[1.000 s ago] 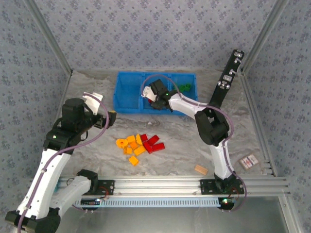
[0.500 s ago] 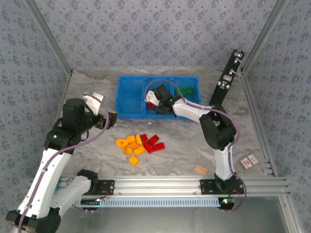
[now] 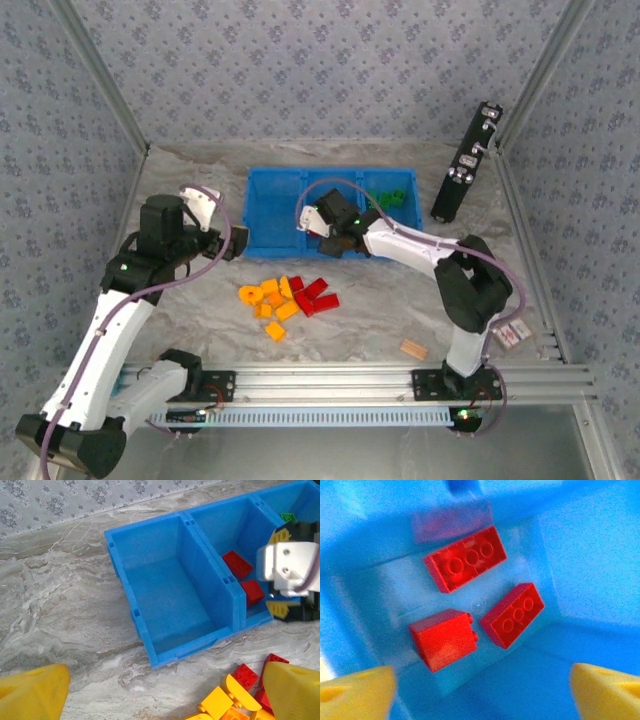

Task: Sort the legos into containers by color
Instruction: Place the lego in the container, then pick up the lego from the middle-left of the table.

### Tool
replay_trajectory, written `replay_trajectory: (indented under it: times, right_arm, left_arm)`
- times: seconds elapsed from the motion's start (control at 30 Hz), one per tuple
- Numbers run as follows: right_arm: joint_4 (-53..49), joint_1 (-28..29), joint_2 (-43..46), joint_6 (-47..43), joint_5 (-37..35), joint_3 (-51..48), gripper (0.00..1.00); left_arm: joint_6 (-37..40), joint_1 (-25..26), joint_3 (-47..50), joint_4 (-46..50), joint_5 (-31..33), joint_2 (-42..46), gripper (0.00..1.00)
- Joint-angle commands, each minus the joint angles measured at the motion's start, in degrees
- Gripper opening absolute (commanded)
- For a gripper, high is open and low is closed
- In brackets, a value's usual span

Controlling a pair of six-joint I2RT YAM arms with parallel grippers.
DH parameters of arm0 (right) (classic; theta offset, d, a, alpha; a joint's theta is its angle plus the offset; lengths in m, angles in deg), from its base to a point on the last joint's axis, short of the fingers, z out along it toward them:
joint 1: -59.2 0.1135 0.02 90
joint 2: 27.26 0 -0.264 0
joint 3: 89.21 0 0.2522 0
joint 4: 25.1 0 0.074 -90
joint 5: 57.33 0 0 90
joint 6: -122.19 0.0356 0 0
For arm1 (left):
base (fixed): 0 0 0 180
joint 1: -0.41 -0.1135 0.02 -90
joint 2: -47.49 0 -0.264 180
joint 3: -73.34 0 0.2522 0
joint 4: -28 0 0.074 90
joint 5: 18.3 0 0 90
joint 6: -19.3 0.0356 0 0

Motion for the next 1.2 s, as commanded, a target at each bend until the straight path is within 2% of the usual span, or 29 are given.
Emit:
replay_trajectory:
  times: [0.0, 0.17, 0.33, 0.4, 0.43, 0.5, 0.57, 0.67, 0.73, 0.83, 0.9, 0.97, 1.03, 1.17]
  right_arm:
    - [-2.7, 1.8, 4.8, 0.6, -0.9, 0.1, 0.99]
    - [-0.5, 6.4, 12.5, 6.0, -8.5, 0.9, 0.99]
    - [-9.8, 5.9, 19.9, 11.4, 2.6, 6.5, 0.99]
    - [-13.2, 4.1, 19.9, 20.1, 2.5, 11.3, 0.99]
    - [-16.0, 2.3, 19.6, 24.8, 4.8, 14.8, 0.99]
    - [-19.9, -1.8, 19.3, 28.8, 16.3, 19.3, 0.99]
    - [-19.6, -3.9, 20.0, 28.5, 24.0, 20.4, 0.99]
    - [-12.4, -3.6, 23.3, 27.5, 23.0, 16.2, 0.99]
    - [-10.4, -4.2, 24.8, 26.9, 26.2, 14.8, 0.99]
    - [-12.7, -5.8, 25.1, 26.5, 37.9, 15.0, 0.99]
    - [-15.3, -6.0, 24.7, 22.7, 45.1, 14.8, 0.99]
    - [-18.6, -5.0, 24.8, 19.8, 45.9, 13.5, 0.99]
    - [-19.1, -4.6, 25.4, 18.9, 45.9, 11.0, 0.99]
    - [-19.4, -6.0, 25.5, 21.5, 43.0, 7.2, 0.99]
  left_arm:
    - [-0.6, -0.3, -0.7, -1.9, -0.8, 0.0, 0.99]
    - [-1.1, -0.4, -1.5, -0.6, 0.4, 0.0, 1.0]
    - [-3.1, -0.2, 0.0, 3.1, 1.6, 1.5, 1.0]
    - [-4.4, 0.4, 0.2, 6.6, 3.1, 1.9, 1.0]
    - [-5.5, 1.0, 0.7, 7.6, 3.5, 2.7, 1.0]
    - [-8.7, 3.2, 3.2, 7.7, 4.1, 5.3, 1.0]
    - [-13.0, 6.8, 6.5, 7.3, 5.4, 8.4, 1.0]
    - [-19.3, 13.7, 10.3, 7.8, 9.1, 10.3, 1.0]
    - [-22.9, 19.1, 12.2, 8.2, 12.3, 10.2, 0.99]
    - [-29.9, 27.3, 14.4, 9.9, 19.1, 8.7, 0.98]
    - [-34.2, 30.8, 14.5, 13.1, 22.4, 6.3, 0.96]
    - [-38.4, 34.1, 15.3, 14.6, 24.7, 5.0, 0.94]
    - [-41.2, 37.2, 17.2, 12.5, 24.3, 5.1, 0.93]
    - [-46.9, 43.6, 22.0, 10.0, 24.5, 4.3, 0.9]
